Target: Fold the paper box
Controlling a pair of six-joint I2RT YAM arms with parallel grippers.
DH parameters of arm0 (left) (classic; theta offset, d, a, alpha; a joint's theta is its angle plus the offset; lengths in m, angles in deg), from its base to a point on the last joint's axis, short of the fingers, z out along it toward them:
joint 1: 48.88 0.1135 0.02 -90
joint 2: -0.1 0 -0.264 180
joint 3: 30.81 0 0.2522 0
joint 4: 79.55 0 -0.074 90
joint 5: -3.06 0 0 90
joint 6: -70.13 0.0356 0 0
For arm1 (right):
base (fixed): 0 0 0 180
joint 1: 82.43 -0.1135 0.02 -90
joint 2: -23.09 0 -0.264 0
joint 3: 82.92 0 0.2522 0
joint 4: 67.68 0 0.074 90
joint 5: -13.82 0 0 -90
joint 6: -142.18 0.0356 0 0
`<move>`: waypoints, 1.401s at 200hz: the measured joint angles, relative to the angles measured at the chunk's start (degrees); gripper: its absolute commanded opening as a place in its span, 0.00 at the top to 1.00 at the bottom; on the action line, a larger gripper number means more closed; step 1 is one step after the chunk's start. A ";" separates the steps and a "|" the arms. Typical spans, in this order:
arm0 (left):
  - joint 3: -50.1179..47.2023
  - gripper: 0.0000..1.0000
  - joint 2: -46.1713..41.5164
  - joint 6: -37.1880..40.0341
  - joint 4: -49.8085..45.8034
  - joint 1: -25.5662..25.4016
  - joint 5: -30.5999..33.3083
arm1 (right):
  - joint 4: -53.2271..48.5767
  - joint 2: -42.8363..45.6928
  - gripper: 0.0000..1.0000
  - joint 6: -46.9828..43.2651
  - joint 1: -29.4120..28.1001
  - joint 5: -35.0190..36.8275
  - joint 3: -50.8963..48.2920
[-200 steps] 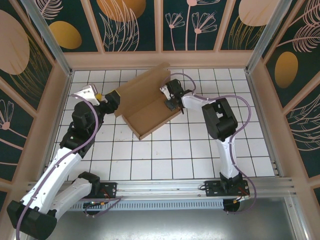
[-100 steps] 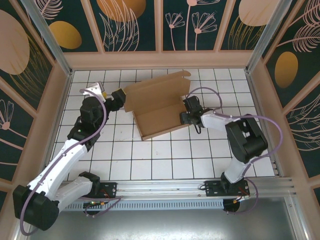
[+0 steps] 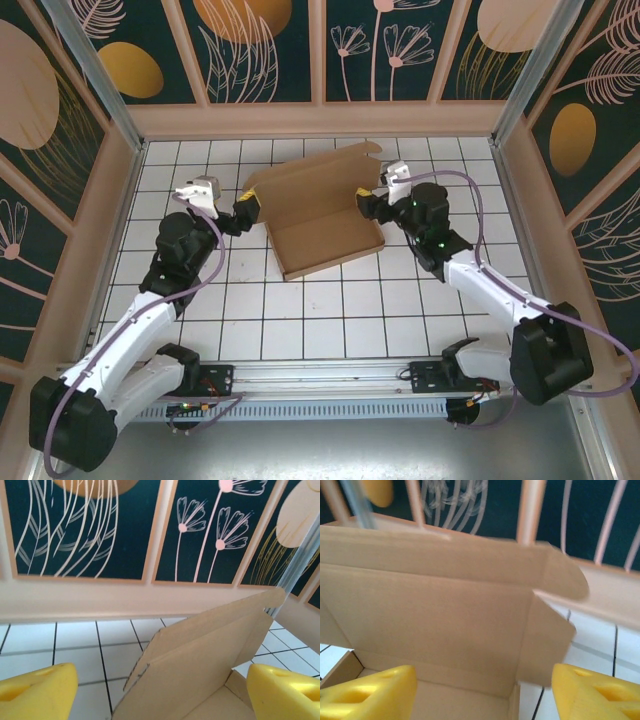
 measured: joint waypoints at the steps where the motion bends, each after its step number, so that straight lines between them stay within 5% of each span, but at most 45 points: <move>1: -0.04 0.13 0.07 0.13 0.22 0.07 -0.09 | 0.39 -0.15 0.25 -0.72 0.26 -0.81 0.11; 66: -11.17 0.16 3.93 2.10 11.61 5.92 -5.75 | 6.73 -10.75 0.21 -14.23 13.64 -20.00 3.76; 137: -10.62 0.30 14.12 5.95 14.82 5.97 -9.14 | 6.21 -30.10 0.25 -16.57 17.22 -28.59 17.35; 157: -8.48 0.38 17.18 7.30 14.82 6.03 -9.16 | 4.57 -33.24 0.33 -17.14 17.03 -30.69 21.24; 229: -3.54 0.76 22.93 11.45 14.86 6.03 -10.45 | -0.96 -35.95 0.89 -19.15 15.69 -35.19 25.73; 250: -2.51 0.88 24.98 11.96 14.88 6.08 -11.13 | -0.74 -35.65 0.98 -18.91 15.56 -35.50 25.05; 280: -0.44 0.91 27.52 12.11 15.63 6.12 -12.17 | 0.17 -33.00 1.00 -15.98 15.30 -33.94 21.88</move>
